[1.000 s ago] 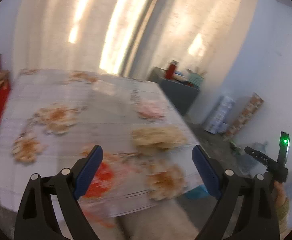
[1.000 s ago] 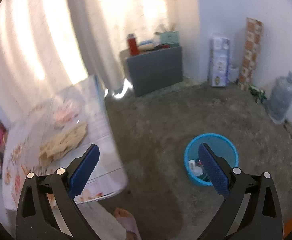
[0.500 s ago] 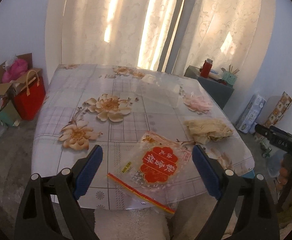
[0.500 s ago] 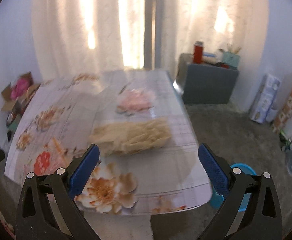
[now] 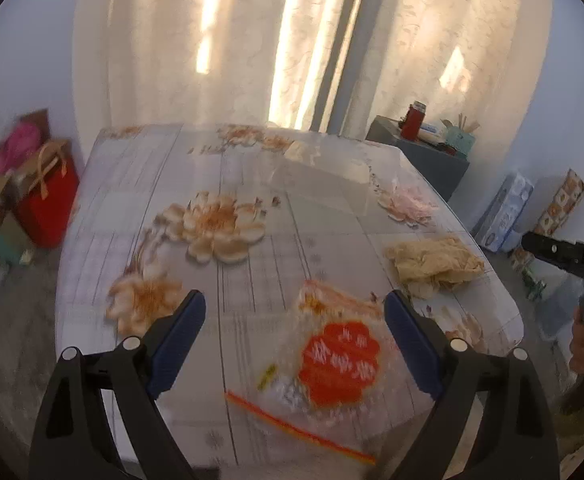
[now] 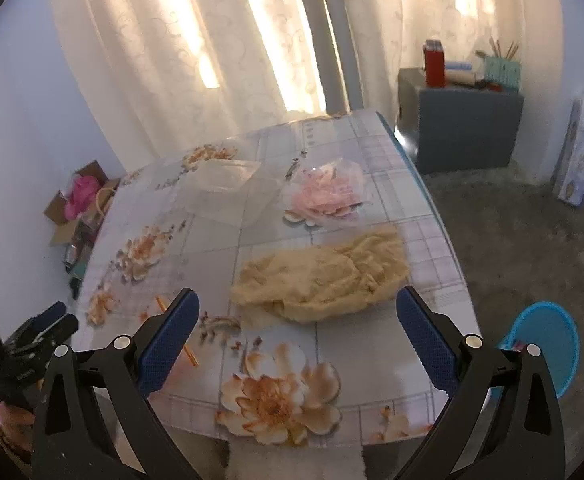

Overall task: Collect trash
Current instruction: 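Move both tools back toward the table, then lower the left tool onto the clear plastic box and close it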

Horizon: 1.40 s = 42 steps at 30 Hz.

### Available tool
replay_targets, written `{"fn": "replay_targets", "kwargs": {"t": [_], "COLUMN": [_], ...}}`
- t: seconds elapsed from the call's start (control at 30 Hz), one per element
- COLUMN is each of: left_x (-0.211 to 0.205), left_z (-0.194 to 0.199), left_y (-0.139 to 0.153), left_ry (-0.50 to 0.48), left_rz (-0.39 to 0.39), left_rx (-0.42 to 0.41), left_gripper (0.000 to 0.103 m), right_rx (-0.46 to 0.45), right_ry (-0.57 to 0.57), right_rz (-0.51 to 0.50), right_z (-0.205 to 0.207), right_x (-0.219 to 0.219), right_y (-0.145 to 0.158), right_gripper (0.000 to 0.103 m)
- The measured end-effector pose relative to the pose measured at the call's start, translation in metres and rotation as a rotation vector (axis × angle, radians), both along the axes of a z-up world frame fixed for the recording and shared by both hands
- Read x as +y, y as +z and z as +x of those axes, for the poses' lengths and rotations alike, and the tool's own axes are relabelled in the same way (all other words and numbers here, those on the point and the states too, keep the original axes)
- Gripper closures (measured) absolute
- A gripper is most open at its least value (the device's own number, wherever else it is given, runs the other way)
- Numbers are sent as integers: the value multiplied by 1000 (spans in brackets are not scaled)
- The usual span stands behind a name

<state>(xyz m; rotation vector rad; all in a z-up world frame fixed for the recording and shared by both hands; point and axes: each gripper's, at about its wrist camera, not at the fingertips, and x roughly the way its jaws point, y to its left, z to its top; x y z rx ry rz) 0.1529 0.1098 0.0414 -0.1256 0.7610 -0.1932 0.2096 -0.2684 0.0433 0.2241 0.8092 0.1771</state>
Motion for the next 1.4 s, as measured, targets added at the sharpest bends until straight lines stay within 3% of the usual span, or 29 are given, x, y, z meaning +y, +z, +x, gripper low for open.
{"fn": "replay_targets", "kwargs": {"t": [0.27,0.4,0.47,0.6,0.73,0.97,1.07,1.13,1.17,1.27,1.4], "left_x": [-31,-44,-45,-45,-49,-69,-85,-96,-98,-103,-92], "left_z": [58,97,127,184,240,323,341,354,358,358,341], "left_y": [34,38,34,21,7,-16,-25,-41,-46,-57,-59], "left_ry": [-164,-200,-206,-202,-109,-31,-44,-49,-50,-61,-53], "left_rz": [220,276,225,37,2,74,177,254,282,378,387], "left_rx": [-118,-138,-94,34,111,200,178,226,243,262,280], "left_gripper": [7,6,6,7,7,7,7,11,16,18,18], "right_rx": [26,36,45,71,99,125,144,155,157,154,166], "right_ry": [1,-7,-11,-16,-19,-27,-29,-25,-24,-21,-25], "right_rz": [100,151,166,198,212,254,270,281,283,278,281], "right_z": [40,55,61,70,75,76,77,76,75,70,63], "right_x": [-17,-26,-29,-32,-37,-47,-49,-49,-50,-52,-58], "right_y": [2,-1,-5,-13,-20,-29,-35,-37,-38,-38,-44], "right_gripper": [8,8,8,8,8,8,8,8,8,8,8]}}
